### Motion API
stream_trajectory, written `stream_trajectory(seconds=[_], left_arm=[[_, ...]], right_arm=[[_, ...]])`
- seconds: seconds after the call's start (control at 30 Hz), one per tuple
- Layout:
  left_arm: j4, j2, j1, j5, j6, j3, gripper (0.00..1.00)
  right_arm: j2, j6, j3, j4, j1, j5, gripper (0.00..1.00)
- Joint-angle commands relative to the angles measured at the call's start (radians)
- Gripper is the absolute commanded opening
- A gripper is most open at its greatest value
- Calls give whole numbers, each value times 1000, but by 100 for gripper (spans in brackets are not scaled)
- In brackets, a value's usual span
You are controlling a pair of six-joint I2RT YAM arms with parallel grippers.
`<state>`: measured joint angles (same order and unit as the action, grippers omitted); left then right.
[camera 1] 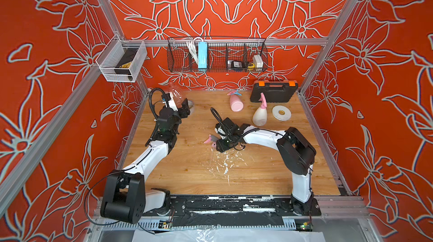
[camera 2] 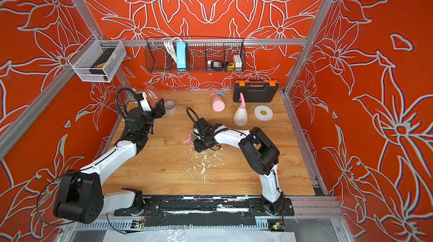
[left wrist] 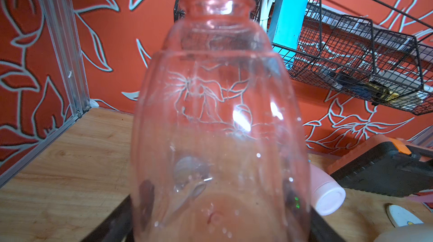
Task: Attach spray nozzles to spray bottles
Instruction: Pick up the spray nozzle from the center of the board.
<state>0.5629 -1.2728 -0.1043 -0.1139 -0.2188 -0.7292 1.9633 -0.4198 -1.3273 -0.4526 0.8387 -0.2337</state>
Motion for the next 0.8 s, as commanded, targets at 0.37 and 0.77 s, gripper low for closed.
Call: stream_trajectory(seconds=[0.37, 0.77], left_arm=[[35, -16, -4, 74, -57, 1, 55], [34, -15, -6, 71, -52, 2, 55]], right_arm=[[161, -335, -358, -312, 27, 34, 50], [229, -432, -413, -312, 37, 57, 48]])
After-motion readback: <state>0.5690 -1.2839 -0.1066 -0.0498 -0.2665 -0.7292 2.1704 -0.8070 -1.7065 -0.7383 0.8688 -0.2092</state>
